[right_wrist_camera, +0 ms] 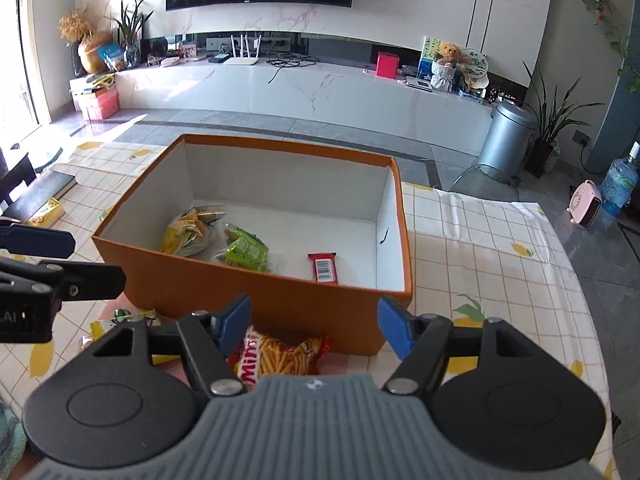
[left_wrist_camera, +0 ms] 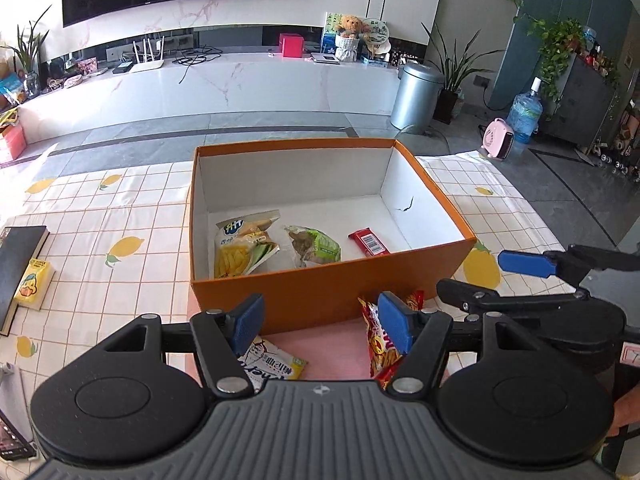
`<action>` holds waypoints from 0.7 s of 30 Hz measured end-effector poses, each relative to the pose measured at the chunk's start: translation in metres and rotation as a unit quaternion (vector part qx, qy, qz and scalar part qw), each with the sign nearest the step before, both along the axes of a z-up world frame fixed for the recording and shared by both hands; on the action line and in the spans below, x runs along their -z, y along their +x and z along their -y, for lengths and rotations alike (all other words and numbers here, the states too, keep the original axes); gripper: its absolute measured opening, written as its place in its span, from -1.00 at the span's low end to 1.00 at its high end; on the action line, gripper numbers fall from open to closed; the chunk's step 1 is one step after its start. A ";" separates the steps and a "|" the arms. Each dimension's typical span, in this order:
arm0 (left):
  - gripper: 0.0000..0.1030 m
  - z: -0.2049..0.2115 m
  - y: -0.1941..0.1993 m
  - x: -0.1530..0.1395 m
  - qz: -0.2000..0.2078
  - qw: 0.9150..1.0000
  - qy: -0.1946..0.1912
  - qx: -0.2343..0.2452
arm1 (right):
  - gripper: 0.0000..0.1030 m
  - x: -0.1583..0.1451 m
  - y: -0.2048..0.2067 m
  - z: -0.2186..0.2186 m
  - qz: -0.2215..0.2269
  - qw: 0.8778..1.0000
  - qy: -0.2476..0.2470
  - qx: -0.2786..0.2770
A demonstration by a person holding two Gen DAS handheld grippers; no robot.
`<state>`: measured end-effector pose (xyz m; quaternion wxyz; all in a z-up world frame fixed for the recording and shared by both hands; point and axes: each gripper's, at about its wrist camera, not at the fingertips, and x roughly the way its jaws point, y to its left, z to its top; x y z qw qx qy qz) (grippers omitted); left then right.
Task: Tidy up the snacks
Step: 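Open both tools to release the snacks and withdraw from the box, then move both tools down toward the remaining snacks beside the box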
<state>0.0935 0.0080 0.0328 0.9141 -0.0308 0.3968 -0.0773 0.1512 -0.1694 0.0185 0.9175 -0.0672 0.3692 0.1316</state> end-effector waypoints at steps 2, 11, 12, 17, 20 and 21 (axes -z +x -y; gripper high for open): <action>0.48 0.000 -0.009 0.003 0.004 1.000 -0.002 -0.001 | 0.34 0.004 -0.017 0.002 0.003 1.000 0.018 0.005; 0.52 -0.005 -0.037 0.024 0.002 1.000 0.003 -0.021 | 0.43 0.027 -0.073 0.006 0.003 0.995 0.070 0.064; 0.52 -0.006 -0.039 0.026 0.000 1.000 0.004 -0.022 | 0.44 0.031 -0.078 0.007 0.000 0.995 0.075 0.070; 0.52 -0.019 -0.048 0.040 -0.015 0.999 -0.009 -0.043 | 0.44 0.055 -0.087 0.009 -0.023 0.992 0.084 0.091; 0.52 -0.029 -0.050 0.049 -0.019 0.997 -0.032 -0.062 | 0.45 0.071 -0.086 0.013 -0.047 0.988 0.103 0.105; 0.52 -0.032 -0.049 0.052 -0.022 0.997 -0.040 -0.068 | 0.46 0.075 -0.086 0.013 -0.055 0.986 0.109 0.110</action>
